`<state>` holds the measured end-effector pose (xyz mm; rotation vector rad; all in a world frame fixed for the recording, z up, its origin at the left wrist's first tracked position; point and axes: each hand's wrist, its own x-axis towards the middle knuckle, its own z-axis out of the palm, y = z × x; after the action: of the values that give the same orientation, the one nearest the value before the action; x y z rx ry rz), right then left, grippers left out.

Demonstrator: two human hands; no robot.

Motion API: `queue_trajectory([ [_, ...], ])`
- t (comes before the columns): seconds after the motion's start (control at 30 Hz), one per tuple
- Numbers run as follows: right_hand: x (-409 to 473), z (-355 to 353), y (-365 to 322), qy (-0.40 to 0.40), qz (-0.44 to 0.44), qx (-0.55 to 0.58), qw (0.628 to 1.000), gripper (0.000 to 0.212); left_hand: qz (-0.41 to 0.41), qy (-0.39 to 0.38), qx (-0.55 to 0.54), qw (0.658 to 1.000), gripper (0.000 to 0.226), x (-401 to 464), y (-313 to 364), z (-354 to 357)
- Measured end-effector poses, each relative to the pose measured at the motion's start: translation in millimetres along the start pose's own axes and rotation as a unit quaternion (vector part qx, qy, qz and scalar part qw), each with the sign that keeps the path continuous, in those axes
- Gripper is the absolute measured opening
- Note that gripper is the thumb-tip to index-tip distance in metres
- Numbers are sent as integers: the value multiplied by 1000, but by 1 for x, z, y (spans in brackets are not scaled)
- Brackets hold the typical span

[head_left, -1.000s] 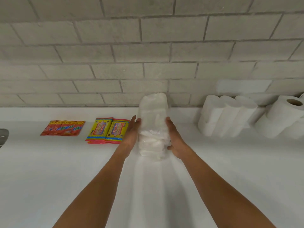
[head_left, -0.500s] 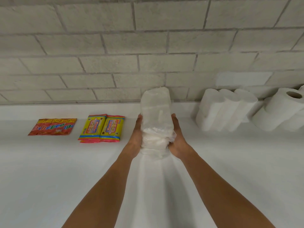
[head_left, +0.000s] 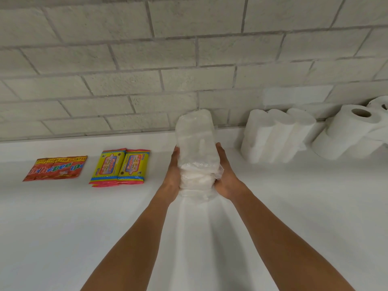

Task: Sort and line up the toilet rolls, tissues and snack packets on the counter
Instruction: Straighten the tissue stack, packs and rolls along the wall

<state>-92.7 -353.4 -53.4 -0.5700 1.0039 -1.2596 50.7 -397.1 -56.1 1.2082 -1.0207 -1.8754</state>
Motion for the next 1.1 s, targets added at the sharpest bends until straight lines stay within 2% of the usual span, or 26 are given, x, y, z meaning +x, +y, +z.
queue_trajectory([
  [0.5, -2, -3, 1, 2, 18, -42, 999, 77, -5, 6, 6, 1000, 66, -7, 7, 1],
  [0.57, -4, -4, 1, 33, 32, -58, 997, 83, 3, 24, 15, 1000, 68, -12, 10, 0],
  [0.67, -9, -8, -2, 94, 58, -60, 992, 108, 42, 105, 48, 992, 62, -21, 19, -2],
  [0.7, -12, -9, -4, 108, 62, -68, 990, 108, 60, 124, 65, 988, 63, -23, 23, -4],
  [0.8, -25, -11, -12, 139, 39, -85, 986, 86, 104, 148, 139, 974, 72, -26, 29, -14],
  [0.87, -34, -18, -16, 147, 28, -103, 983, 78, 143, 147, 189, 960, 68, -37, 37, -12],
  [0.93, -44, -23, -21, 148, 14, -132, 980, 75, 176, 152, 235, 944, 58, -46, 44, -7],
  [1.1, -72, -39, -37, 150, -37, -201, 967, 71, 267, 150, 294, 905, 61, -67, 56, 16],
])
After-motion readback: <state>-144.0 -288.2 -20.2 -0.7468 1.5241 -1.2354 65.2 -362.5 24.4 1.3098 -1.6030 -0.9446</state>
